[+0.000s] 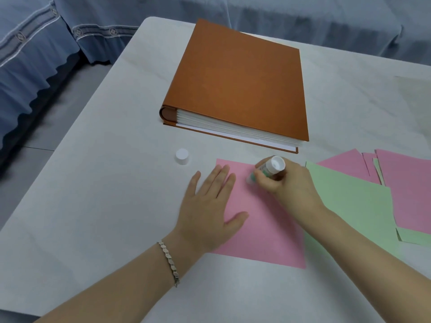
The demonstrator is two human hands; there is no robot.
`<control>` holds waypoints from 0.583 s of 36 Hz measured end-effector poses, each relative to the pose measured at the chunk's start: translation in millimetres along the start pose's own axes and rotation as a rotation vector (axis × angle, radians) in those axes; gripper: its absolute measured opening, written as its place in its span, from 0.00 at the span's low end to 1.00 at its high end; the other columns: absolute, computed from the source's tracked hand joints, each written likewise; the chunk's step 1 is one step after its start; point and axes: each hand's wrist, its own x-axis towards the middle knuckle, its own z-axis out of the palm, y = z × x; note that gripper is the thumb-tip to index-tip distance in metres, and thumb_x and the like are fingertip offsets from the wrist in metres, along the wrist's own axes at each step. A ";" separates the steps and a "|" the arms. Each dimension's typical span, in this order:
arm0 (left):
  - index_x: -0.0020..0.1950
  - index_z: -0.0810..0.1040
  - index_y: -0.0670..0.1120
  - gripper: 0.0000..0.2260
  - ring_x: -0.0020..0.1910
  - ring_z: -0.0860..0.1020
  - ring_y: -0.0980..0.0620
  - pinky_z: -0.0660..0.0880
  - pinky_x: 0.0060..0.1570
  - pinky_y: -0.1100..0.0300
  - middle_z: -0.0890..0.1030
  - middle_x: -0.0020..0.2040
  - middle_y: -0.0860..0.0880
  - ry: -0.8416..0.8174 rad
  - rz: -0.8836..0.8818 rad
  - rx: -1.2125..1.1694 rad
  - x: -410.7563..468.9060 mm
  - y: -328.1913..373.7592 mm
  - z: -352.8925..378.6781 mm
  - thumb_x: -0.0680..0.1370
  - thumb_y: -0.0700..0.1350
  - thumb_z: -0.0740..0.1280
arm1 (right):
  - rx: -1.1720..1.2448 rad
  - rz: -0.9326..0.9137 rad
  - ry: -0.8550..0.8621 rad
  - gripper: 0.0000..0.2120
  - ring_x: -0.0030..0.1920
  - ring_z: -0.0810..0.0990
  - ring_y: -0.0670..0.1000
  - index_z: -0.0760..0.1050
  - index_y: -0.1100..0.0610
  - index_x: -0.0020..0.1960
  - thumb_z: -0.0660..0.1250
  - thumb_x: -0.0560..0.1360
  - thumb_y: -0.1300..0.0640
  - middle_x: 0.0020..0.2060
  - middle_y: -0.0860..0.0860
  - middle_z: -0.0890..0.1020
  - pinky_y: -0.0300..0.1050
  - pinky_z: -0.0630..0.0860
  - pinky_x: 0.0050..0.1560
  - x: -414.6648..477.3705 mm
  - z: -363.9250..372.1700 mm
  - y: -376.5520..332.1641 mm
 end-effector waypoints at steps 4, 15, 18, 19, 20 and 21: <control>0.67 0.73 0.41 0.32 0.68 0.70 0.47 0.56 0.66 0.45 0.73 0.68 0.44 -0.007 -0.003 -0.005 -0.1 -0.2 -1.1 0.73 0.62 0.56 | -0.021 -0.002 0.036 0.04 0.32 0.73 0.36 0.77 0.50 0.39 0.69 0.71 0.57 0.35 0.46 0.81 0.27 0.68 0.35 13.2 3.2 0.5; 0.58 0.80 0.48 0.27 0.54 0.69 0.46 0.62 0.52 0.52 0.79 0.59 0.49 0.003 0.126 0.064 4.2 -15.7 -15.2 0.71 0.64 0.55 | 0.094 0.027 0.299 0.06 0.30 0.79 0.46 0.77 0.47 0.40 0.67 0.72 0.57 0.28 0.48 0.81 0.32 0.73 0.36 -16.9 -37.1 5.5; 0.53 0.81 0.52 0.20 0.46 0.78 0.49 0.73 0.45 0.55 0.80 0.58 0.52 -0.032 0.213 0.116 11.1 -22.3 -27.3 0.72 0.57 0.55 | 0.090 0.048 0.267 0.07 0.30 0.79 0.43 0.77 0.46 0.40 0.68 0.72 0.59 0.29 0.48 0.81 0.27 0.71 0.33 -34.4 -49.9 5.5; 0.54 0.81 0.53 0.18 0.45 0.79 0.49 0.71 0.45 0.56 0.80 0.60 0.52 -0.055 0.225 0.130 12.9 -22.5 -31.0 0.73 0.54 0.56 | 0.088 0.054 0.256 0.08 0.30 0.80 0.44 0.77 0.45 0.40 0.68 0.72 0.59 0.29 0.47 0.82 0.27 0.71 0.33 -39.3 -53.0 6.4; 0.58 0.80 0.53 0.17 0.48 0.78 0.48 0.67 0.48 0.57 0.77 0.64 0.51 -0.120 0.219 0.128 14.6 -20.7 -35.1 0.75 0.51 0.56 | 0.088 0.060 0.245 0.10 0.31 0.80 0.45 0.77 0.45 0.39 0.68 0.72 0.60 0.31 0.44 0.82 0.27 0.71 0.33 -44.1 -55.8 6.0; 0.64 0.76 0.54 0.18 0.55 0.75 0.47 0.61 0.51 0.56 0.71 0.69 0.50 -0.214 0.196 0.112 15.8 -16.9 -40.0 0.78 0.50 0.53 | 0.088 0.063 0.237 0.10 0.32 0.80 0.46 0.77 0.44 0.39 0.69 0.71 0.60 0.32 0.42 0.82 0.27 0.72 0.34 -48.1 -58.3 6.6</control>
